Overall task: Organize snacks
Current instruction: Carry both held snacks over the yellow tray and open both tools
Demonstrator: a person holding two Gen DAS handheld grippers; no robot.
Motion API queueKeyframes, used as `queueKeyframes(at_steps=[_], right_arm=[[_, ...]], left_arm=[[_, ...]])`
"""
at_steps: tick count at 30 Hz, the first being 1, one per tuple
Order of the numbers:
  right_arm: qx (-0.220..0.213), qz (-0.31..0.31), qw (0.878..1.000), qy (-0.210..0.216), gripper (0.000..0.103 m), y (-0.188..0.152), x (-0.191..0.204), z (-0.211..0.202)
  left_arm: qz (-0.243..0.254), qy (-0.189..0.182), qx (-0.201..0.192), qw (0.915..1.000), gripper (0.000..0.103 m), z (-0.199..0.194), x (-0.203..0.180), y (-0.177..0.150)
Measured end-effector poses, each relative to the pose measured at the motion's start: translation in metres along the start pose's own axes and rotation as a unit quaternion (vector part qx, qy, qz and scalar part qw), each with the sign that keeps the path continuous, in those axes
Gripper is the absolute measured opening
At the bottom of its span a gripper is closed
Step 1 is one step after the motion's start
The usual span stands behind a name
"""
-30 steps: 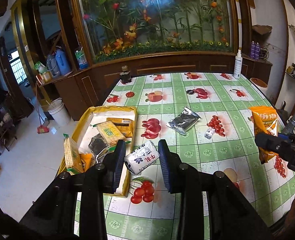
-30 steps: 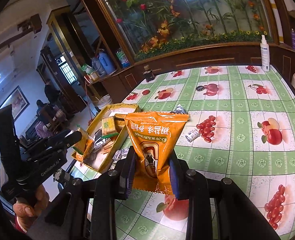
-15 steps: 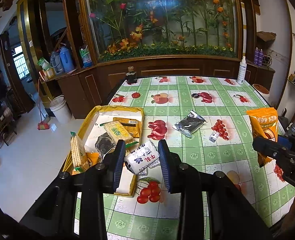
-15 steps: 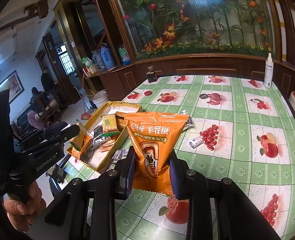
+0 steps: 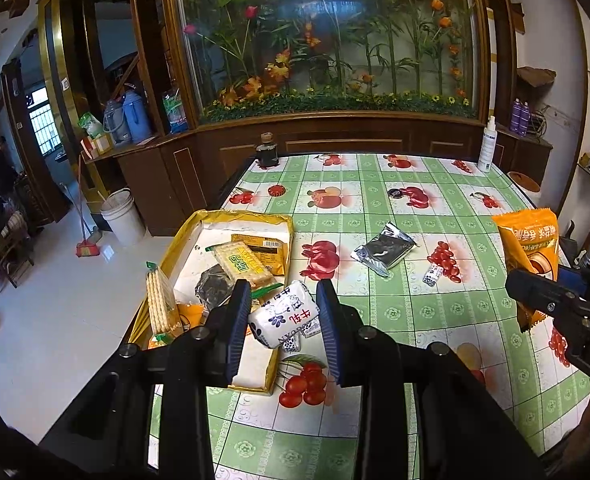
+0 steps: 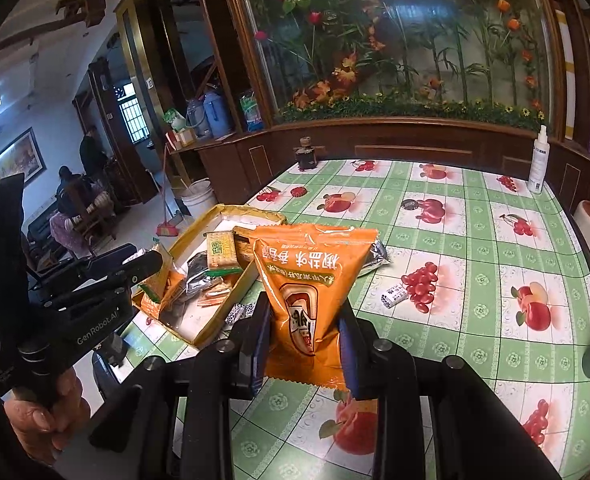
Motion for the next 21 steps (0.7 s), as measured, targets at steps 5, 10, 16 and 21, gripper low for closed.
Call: queueKeyframes(at_steps=[5,10,16,21], right_arm=[[-0.003,-0.016,0.999,-0.038,0.031,0.002,-0.001,0.002],[-0.004,-0.043,0.991,-0.129,0.031,0.006,-0.011,0.007],[-0.003,-0.081,0.978,-0.193,0.031,0.009,-0.016,0.012],[-0.001,-0.101,0.974,-0.202,0.032,0.010,-0.011,0.017]], left_arm=[[-0.004,-0.002,0.004,1.0000,0.031,0.002,0.003,-0.002],[-0.015,-0.006,0.017,0.9997,0.031,0.010,0.010,-0.007],[-0.025,-0.003,0.026,0.9993,0.031,0.016,0.017,-0.010],[-0.029,0.004,0.033,0.9990,0.031,0.022,0.023,-0.012]])
Point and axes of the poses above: each gripper's, at about its wrist camera, not at the fingertips, and z roughly the way its jaws point, x to its left, y to its top, the point moved 9 cm from there along z, roughly the way its jaws point, and after that the axes turned 4 degrees about z, right-handed, at the moved point
